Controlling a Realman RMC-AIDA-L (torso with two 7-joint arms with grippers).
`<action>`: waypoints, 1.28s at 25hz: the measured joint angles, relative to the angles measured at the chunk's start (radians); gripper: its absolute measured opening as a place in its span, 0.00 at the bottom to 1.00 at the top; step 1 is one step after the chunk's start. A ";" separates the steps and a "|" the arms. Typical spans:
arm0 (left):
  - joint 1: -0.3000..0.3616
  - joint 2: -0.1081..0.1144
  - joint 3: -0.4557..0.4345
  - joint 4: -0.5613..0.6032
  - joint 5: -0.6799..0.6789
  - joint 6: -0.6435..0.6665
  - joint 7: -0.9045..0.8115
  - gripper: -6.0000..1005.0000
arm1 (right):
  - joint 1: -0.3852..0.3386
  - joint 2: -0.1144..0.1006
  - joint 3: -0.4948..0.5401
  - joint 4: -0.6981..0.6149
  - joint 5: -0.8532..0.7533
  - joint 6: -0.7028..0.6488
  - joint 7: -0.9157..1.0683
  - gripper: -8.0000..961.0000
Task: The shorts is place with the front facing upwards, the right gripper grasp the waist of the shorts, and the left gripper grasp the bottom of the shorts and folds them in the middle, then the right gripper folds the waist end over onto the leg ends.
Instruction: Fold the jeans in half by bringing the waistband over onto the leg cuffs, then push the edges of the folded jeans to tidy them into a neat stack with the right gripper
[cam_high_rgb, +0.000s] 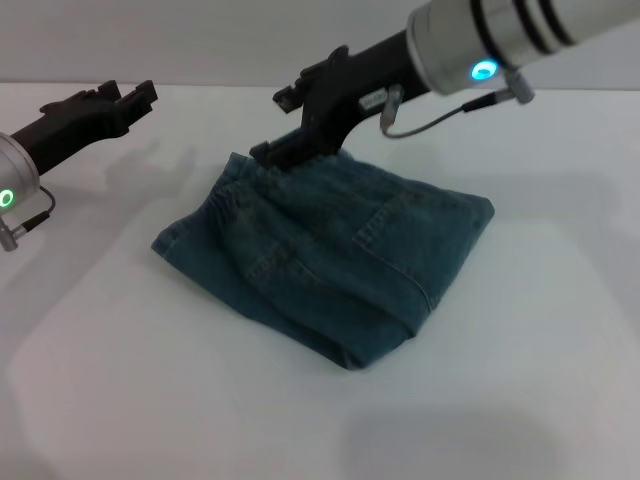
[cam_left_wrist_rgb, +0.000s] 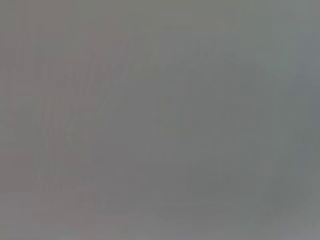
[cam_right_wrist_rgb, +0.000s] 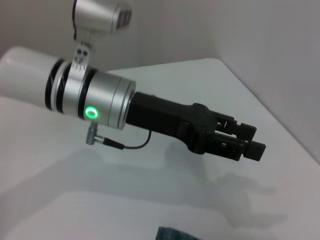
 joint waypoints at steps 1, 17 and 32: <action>-0.006 0.000 0.000 -0.009 0.000 0.000 0.002 0.56 | 0.010 -0.004 0.018 0.001 -0.009 -0.024 0.018 0.76; -0.001 0.001 0.000 -0.016 0.000 0.000 0.000 0.56 | -0.019 0.009 0.054 0.005 -0.019 -0.323 0.079 0.76; -0.006 -0.002 -0.003 -0.039 0.000 0.000 0.004 0.56 | -0.074 0.006 0.045 0.203 -0.048 -0.362 0.064 0.76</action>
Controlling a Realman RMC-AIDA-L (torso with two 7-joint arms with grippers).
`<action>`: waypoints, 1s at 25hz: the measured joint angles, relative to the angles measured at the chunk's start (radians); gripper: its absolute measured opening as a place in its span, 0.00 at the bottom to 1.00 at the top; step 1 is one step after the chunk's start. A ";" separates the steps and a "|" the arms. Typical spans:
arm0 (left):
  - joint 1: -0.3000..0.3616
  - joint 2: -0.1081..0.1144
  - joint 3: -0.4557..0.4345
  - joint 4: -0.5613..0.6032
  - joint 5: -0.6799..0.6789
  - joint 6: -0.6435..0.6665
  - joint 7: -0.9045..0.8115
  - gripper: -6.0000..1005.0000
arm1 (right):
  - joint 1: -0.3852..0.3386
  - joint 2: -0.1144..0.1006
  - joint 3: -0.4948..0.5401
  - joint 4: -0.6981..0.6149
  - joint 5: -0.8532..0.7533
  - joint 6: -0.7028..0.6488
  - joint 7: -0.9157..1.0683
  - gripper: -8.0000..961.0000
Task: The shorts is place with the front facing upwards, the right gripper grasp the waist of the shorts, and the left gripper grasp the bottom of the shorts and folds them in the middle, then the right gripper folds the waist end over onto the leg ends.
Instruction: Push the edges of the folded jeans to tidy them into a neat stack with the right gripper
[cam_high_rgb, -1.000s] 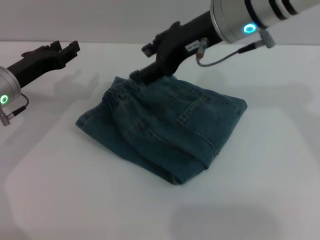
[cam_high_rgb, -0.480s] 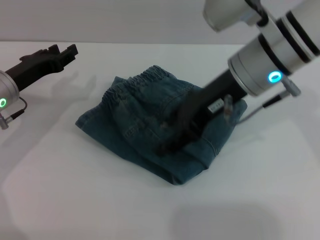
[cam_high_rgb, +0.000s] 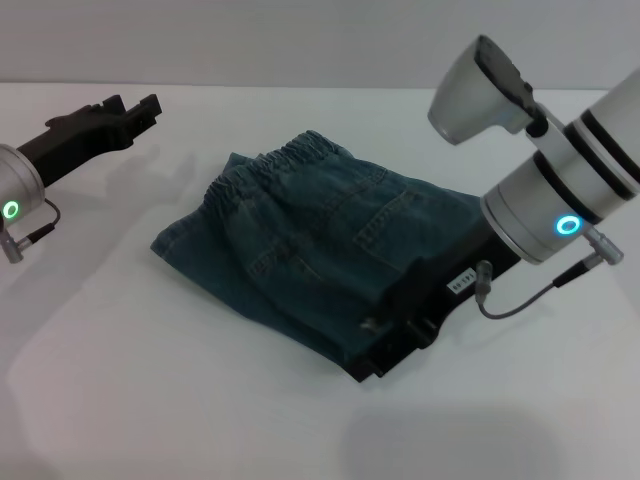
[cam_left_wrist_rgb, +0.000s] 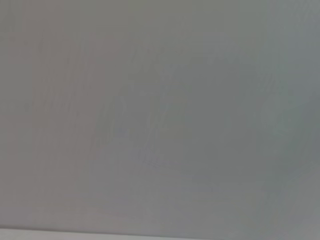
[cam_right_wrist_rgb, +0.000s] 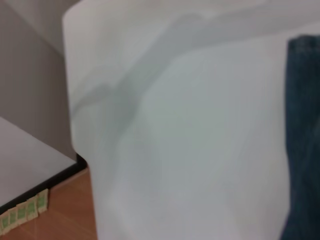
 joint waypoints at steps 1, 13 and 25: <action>-0.001 0.000 0.000 -0.004 0.000 0.000 0.000 0.56 | -0.003 0.000 0.002 0.006 -0.012 0.006 -0.001 0.76; -0.001 -0.002 0.000 -0.014 0.000 0.006 -0.003 0.56 | -0.024 -0.014 0.019 0.065 -0.088 0.147 -0.010 0.76; -0.001 -0.002 0.000 -0.030 0.000 0.003 -0.005 0.56 | -0.033 -0.054 0.139 0.093 -0.158 0.310 -0.005 0.76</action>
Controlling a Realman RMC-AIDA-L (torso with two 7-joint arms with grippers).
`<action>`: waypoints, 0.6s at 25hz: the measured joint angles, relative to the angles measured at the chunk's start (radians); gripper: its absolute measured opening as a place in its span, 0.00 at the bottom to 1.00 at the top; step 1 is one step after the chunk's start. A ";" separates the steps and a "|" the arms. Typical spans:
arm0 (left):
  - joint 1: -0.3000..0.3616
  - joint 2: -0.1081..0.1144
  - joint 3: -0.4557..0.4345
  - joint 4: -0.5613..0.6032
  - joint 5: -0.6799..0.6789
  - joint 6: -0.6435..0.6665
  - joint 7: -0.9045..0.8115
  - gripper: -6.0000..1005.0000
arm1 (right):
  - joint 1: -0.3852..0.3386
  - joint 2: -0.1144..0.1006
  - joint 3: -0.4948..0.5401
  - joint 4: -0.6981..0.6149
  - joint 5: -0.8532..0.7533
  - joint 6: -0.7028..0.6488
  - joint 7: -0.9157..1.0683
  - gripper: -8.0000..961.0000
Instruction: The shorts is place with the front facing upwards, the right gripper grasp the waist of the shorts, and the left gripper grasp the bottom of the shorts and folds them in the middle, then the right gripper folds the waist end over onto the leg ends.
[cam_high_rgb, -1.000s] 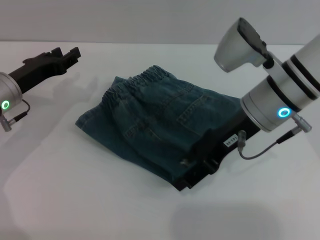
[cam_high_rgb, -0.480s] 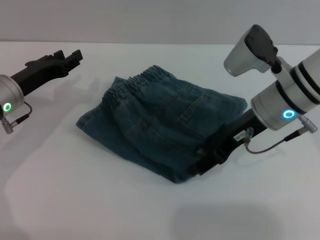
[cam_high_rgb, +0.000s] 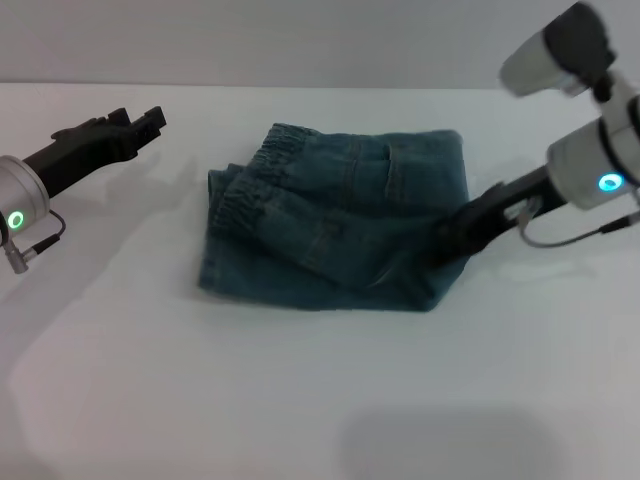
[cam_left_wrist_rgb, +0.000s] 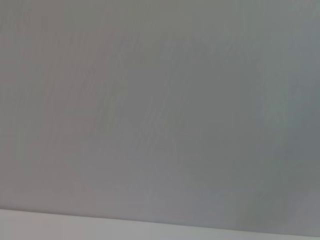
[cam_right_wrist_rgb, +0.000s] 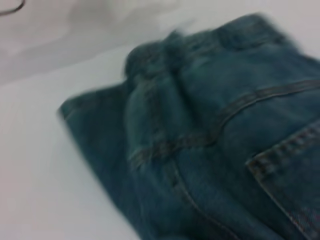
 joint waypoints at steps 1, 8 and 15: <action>0.000 0.000 0.000 -0.001 0.000 0.000 0.001 0.56 | -0.002 -0.004 0.011 -0.001 0.000 0.002 -0.001 0.76; 0.005 0.003 -0.016 0.006 -0.003 0.016 -0.002 0.56 | -0.104 0.017 0.078 -0.210 0.096 -0.104 -0.049 0.76; 0.026 0.003 -0.144 0.000 -0.087 0.180 0.057 0.56 | -0.346 0.059 0.218 -0.350 0.594 -0.092 -0.451 0.76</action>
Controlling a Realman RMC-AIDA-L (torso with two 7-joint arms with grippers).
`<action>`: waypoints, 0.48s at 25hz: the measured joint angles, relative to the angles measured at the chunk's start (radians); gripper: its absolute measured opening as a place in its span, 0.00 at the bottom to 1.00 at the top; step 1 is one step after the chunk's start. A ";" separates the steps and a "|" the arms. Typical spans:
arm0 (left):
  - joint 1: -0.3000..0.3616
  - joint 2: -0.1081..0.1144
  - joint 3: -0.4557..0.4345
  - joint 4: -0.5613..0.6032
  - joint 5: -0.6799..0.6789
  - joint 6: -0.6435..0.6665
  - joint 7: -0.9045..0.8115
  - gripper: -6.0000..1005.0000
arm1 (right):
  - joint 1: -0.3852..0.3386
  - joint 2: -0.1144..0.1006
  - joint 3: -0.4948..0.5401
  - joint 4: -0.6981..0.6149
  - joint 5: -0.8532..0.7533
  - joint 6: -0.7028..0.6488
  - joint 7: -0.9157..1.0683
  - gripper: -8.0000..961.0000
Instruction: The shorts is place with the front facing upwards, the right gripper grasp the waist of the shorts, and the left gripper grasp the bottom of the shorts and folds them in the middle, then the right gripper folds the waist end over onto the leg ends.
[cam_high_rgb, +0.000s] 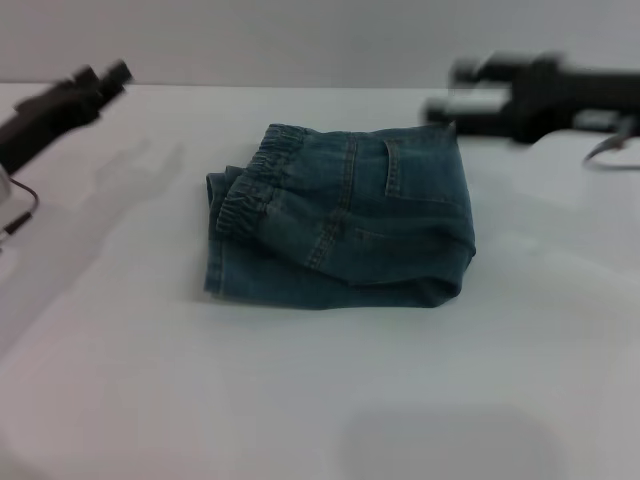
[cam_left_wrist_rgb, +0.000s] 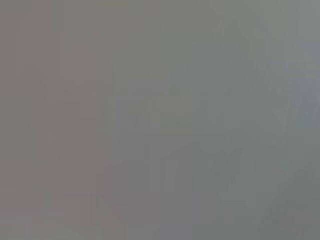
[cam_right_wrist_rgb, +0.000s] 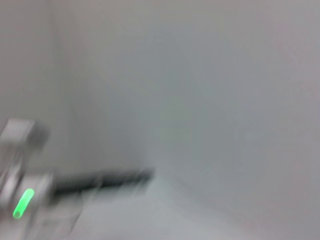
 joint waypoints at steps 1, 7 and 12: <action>0.004 -0.001 -0.018 -0.005 -0.018 0.026 0.024 0.56 | -0.025 0.000 0.024 0.036 0.098 0.015 -0.089 0.76; 0.023 -0.002 -0.149 -0.141 -0.239 0.265 0.329 0.56 | -0.113 -0.001 0.223 0.373 0.633 0.078 -0.741 0.76; 0.022 -0.010 -0.261 -0.298 -0.414 0.453 0.677 0.56 | -0.119 -0.004 0.357 0.603 0.948 0.087 -1.070 0.76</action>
